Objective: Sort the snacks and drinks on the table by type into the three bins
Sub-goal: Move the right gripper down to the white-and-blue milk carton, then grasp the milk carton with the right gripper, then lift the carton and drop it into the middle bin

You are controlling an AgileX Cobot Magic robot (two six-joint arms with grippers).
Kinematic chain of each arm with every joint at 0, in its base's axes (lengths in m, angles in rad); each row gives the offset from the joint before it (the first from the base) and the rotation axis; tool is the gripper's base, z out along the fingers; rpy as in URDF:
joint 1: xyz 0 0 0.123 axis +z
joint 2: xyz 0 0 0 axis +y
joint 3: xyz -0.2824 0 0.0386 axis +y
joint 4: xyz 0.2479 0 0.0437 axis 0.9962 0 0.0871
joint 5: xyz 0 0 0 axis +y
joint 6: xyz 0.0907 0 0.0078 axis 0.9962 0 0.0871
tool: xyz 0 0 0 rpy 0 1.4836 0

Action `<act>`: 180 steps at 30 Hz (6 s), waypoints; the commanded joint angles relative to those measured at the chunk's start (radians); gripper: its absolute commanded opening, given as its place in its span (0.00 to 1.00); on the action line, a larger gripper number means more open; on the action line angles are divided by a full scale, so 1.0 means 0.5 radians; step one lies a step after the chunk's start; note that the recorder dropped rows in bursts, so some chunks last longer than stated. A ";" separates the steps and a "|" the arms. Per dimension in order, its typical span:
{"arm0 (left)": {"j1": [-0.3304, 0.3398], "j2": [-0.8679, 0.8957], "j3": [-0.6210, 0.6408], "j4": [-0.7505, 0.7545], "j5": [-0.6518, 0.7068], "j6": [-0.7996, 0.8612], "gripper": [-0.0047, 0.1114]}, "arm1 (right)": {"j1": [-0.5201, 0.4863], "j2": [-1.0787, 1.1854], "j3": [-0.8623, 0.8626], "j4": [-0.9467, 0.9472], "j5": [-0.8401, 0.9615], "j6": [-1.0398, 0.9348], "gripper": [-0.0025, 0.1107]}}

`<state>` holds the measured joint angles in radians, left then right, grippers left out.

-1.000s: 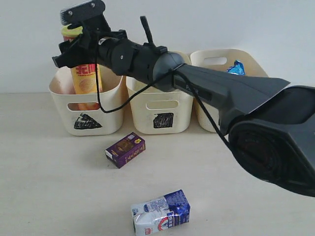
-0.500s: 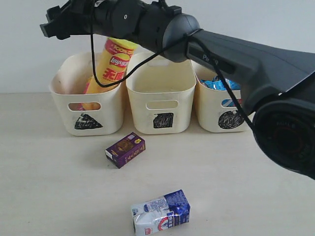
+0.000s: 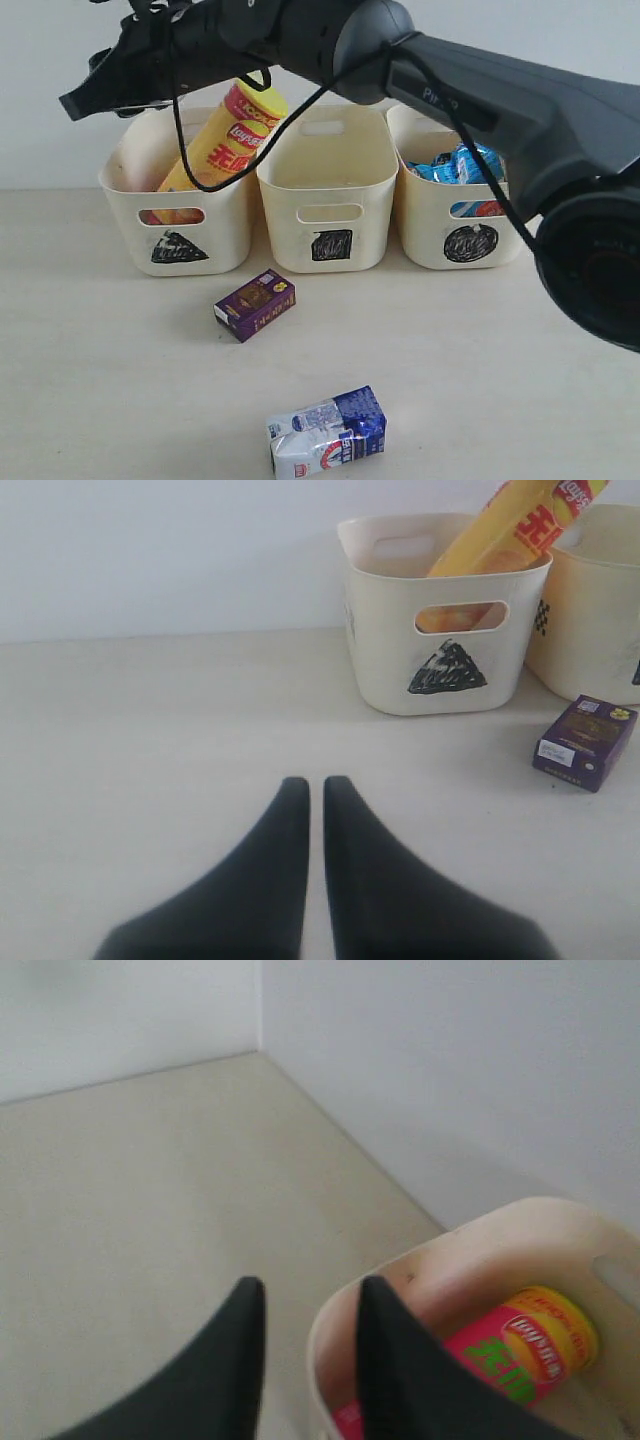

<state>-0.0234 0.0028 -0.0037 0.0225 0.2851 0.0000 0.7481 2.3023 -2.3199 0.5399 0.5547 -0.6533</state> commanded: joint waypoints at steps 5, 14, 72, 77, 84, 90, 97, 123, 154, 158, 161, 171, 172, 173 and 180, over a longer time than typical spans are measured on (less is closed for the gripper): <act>0.005 -0.006 0.007 -0.013 -0.015 -0.016 0.08 | 0.037 -0.142 -0.013 -0.060 0.615 -0.076 0.02; 0.005 -0.006 0.007 -0.013 -0.015 -0.016 0.08 | 0.037 -0.147 -0.013 -0.064 1.231 -0.268 0.02; 0.005 -0.006 0.007 -0.014 -0.015 -0.016 0.08 | -0.059 -0.537 1.684 -0.588 1.125 -1.120 0.88; 0.005 -0.006 0.007 -0.014 -0.015 -0.016 0.08 | -0.059 -0.533 1.684 -0.589 0.926 -1.152 0.88; 0.005 -0.006 0.007 -0.014 -0.015 -0.016 0.08 | -0.059 -0.533 1.684 -0.566 0.973 -1.170 0.87; 0.005 -0.006 0.007 -0.014 -0.015 -0.016 0.08 | -0.059 -0.449 1.684 -0.528 0.981 -1.133 0.85; 0.005 -0.006 0.007 -0.014 -0.015 -0.016 0.08 | -0.059 -0.394 1.684 -0.545 0.900 -1.111 0.85; 0.005 -0.006 0.007 -0.014 -0.015 -0.016 0.08 | -0.059 -0.320 1.684 -0.574 0.943 -0.887 0.81; 0.005 -0.006 0.007 -0.014 -0.015 -0.016 0.08 | -0.139 -0.921 1.654 -0.710 0.465 0.181 0.02; 0.005 -0.006 0.007 -0.014 -0.015 -0.016 0.08 | -0.284 -0.921 1.521 -0.696 0.240 0.448 0.02; 0.005 -0.006 0.007 -0.014 -0.015 -0.016 0.08 | -0.361 -0.921 1.462 -0.674 0.097 0.523 0.02; 0.005 -0.006 0.007 -0.014 -0.015 -0.016 0.08 | -0.476 -0.814 1.448 -0.626 -0.632 0.558 0.02; 0.005 -0.006 0.007 -0.014 -0.015 -0.016 0.08 | -0.478 -0.798 1.448 -0.622 -0.694 0.572 0.02; 0.005 -0.006 0.007 -0.014 -0.015 -0.016 0.08 | -0.490 -0.753 1.448 -0.622 -0.791 0.572 0.02; 0.005 -0.006 0.007 -0.014 -0.015 -0.016 0.08 | -0.525 -0.604 1.448 -0.618 -1.085 0.634 0.02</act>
<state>-0.0234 0.0028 -0.0037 0.0225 0.2851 0.0000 0.4972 1.9840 -1.5823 0.2245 0.1024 -0.3521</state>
